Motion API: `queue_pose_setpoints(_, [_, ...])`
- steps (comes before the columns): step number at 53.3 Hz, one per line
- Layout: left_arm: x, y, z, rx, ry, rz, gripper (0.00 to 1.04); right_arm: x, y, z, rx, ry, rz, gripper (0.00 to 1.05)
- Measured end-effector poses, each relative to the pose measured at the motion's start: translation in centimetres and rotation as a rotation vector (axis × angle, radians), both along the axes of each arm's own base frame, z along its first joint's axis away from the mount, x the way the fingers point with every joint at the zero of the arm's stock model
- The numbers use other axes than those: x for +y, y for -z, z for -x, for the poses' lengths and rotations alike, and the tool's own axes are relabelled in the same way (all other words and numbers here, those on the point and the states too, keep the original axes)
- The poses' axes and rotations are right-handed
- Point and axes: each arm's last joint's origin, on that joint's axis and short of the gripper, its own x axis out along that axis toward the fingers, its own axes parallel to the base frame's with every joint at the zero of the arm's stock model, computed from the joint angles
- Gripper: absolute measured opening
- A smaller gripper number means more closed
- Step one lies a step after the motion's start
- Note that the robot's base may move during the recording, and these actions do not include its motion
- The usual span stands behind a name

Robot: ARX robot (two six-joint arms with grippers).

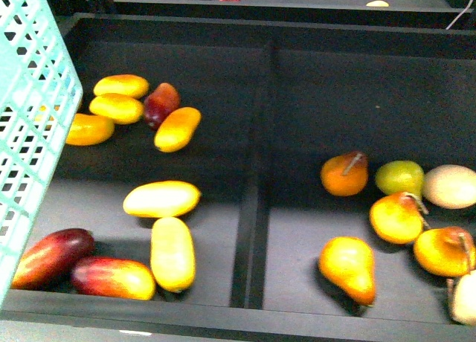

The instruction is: Pick mango and avocado into basket

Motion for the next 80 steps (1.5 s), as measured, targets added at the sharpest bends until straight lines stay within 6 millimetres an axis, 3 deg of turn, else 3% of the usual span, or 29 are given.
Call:
queue_pose_setpoints(66, [0.23,0.02,0.00,0.004,-0.029,-0.030,0.14,0.02,0.01,0.00,0.000,-0.006,0.000,0.96])
queue_pose_setpoints(76, [-0.06,0.02,-0.08,0.039,0.049,-0.019,0.14,0.00,0.01,0.00,0.000,-0.002,0.000,0.96])
queue_pose_setpoints(80, [-0.55,-0.44,-0.42,0.162,0.196,-0.201,0.14,0.00,0.01,0.00,0.000,-0.002,0.000,0.96])
